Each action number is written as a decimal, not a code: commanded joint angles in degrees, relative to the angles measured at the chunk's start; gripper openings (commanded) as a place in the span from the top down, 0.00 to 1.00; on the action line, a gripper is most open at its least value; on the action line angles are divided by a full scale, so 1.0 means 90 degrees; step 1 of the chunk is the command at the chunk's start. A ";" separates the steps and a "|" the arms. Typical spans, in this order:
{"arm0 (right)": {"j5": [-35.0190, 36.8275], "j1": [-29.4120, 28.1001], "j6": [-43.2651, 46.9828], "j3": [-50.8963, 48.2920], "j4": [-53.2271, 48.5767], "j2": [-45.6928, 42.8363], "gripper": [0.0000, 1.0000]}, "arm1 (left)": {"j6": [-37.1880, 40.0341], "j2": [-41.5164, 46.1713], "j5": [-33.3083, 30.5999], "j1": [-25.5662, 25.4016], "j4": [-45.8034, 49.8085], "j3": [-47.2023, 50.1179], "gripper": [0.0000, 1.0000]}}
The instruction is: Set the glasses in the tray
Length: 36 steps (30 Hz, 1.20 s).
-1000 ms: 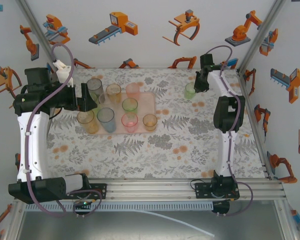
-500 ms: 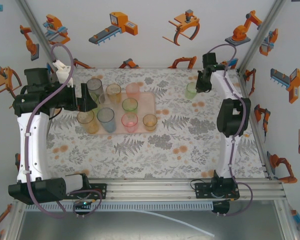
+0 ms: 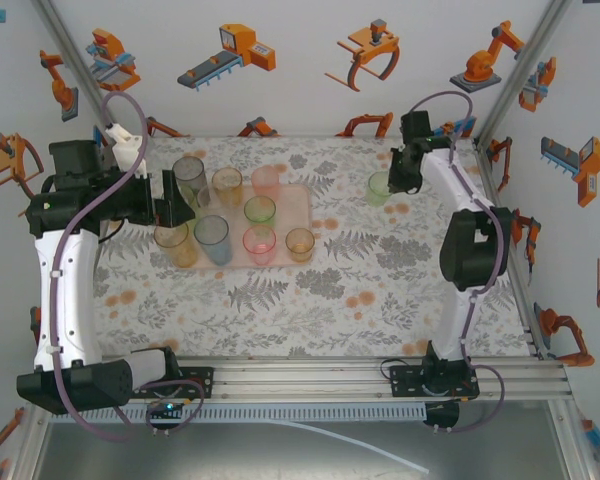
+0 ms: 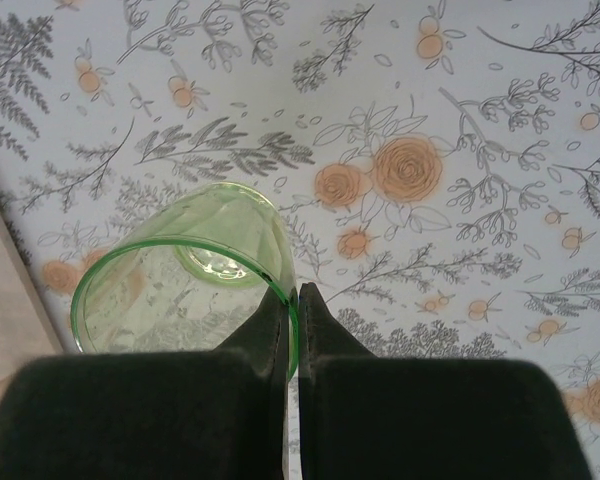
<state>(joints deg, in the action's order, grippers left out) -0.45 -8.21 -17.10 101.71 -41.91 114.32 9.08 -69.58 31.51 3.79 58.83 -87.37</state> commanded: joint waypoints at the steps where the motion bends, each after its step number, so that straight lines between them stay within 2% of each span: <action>1: -0.0028 -0.0129 -0.0115 -0.0139 0.0050 -0.0480 1.00 | 0.0011 0.0131 -0.0015 0.0033 -0.0046 0.0086 0.03; 22: 0.0499 -0.1364 -0.0700 -0.1843 0.0184 -0.1934 1.00 | -0.0123 0.0250 0.0128 0.0032 -0.0072 0.0236 0.03; 29: 0.0577 -0.1709 -0.0997 -0.2091 0.0329 -0.2080 1.00 | -0.0165 0.0253 0.0122 0.0045 -0.0068 0.0240 0.03; 36: 0.0582 -0.1948 -0.1030 -0.1858 0.0253 -0.2011 1.00 | -0.0228 0.0356 0.0063 0.0047 -0.0076 0.0397 0.03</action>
<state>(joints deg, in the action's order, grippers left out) 3.77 -24.95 -25.08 83.35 -40.01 97.34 7.75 -67.90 31.33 3.84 58.50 -84.16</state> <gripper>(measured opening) 0.010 0.971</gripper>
